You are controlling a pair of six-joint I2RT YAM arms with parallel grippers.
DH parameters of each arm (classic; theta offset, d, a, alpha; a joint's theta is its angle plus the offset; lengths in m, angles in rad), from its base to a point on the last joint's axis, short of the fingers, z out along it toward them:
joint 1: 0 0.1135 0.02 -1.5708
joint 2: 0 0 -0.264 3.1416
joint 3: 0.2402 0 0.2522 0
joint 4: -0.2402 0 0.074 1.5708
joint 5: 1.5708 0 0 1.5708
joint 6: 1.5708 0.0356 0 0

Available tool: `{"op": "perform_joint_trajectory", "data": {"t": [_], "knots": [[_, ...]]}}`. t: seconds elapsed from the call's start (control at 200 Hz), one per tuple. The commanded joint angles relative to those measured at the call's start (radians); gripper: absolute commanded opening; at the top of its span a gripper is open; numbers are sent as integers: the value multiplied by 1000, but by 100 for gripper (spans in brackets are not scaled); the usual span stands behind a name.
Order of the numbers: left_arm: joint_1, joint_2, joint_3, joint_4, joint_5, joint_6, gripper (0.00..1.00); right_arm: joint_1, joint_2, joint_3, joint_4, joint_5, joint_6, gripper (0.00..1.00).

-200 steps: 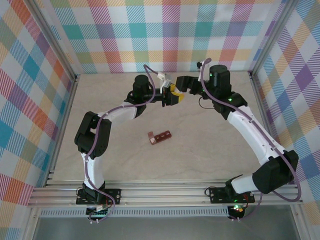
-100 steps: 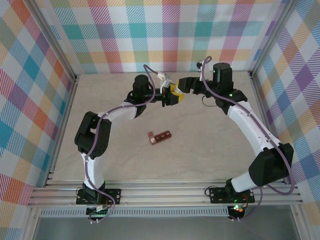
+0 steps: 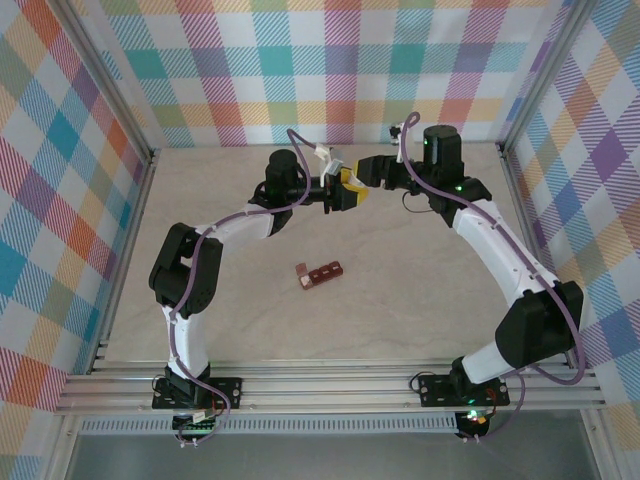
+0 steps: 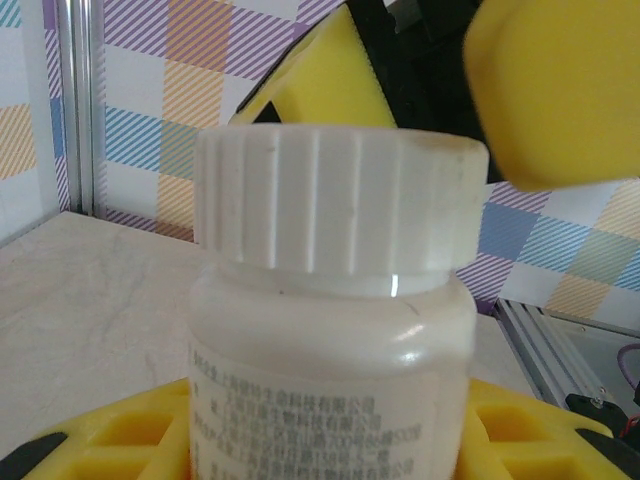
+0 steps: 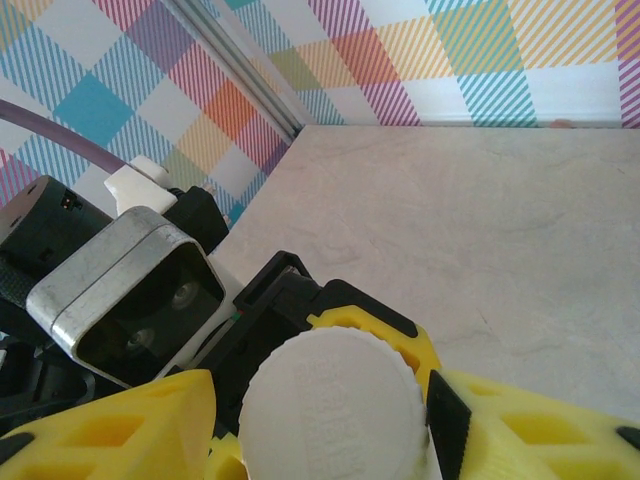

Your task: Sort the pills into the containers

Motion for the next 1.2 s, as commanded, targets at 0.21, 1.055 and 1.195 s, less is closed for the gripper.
{"op": "perform_joint_trajectory", "data": {"t": [0.21,1.055,1.195], "knots": [[5,-20,11,41,8,-2,0,6,17,19,-2,-22,3,48],[4,-14,15,54,2,-14,0,257,-87,-175,125,582,199,54],[5,-14,15,53,4,-12,0,196,-98,-97,75,384,103,79]]}}
